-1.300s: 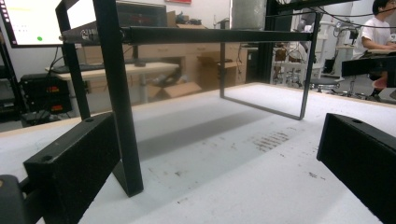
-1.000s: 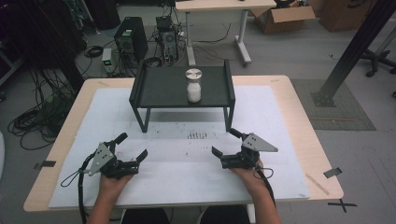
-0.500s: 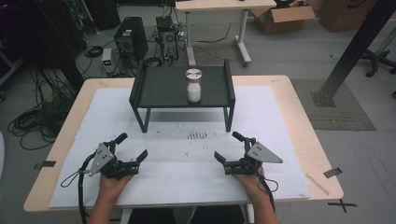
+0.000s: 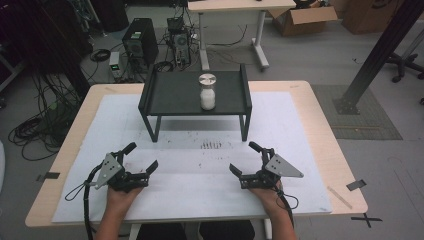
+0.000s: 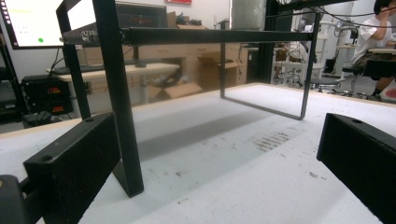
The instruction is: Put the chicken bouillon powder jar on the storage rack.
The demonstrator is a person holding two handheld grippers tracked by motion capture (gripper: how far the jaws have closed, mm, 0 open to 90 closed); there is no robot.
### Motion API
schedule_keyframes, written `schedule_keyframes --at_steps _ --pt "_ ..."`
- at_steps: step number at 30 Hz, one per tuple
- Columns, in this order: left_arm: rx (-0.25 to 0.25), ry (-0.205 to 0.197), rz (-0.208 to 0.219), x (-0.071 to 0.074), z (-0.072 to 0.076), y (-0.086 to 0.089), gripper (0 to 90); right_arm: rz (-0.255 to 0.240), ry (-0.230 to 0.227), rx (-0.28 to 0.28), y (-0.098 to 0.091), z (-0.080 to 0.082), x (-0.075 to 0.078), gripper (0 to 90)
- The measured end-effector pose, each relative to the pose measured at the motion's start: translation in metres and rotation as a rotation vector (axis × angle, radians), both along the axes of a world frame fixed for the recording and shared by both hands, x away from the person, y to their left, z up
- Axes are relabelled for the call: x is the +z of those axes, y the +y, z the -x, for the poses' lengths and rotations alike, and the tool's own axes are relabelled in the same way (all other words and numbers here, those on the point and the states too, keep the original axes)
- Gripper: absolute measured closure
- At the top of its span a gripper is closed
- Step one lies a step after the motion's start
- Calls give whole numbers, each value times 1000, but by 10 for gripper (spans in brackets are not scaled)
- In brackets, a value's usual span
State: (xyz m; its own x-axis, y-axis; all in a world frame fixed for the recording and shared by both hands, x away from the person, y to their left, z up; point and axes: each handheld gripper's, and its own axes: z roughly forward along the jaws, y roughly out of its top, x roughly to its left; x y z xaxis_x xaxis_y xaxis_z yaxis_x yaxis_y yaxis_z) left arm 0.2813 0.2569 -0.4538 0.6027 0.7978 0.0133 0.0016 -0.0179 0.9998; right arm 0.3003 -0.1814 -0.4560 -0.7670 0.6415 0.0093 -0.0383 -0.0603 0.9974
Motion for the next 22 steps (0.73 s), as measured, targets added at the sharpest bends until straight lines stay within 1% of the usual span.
schedule_keyframes --at_steps 4,15,19,22 --pt "0 -3 1 0 0 0 2 -7 -5 1 0 0 0 0" --pt "0 5 7 0 0 0 2 -3 -2 -1 0 0 0 0" --pt "0 3 6 0 0 0 2 -18 -3 -1 -1 0 0 0" --pt "0 2 5 0 0 0 2 -21 -5 -2 -2 0 0 0"
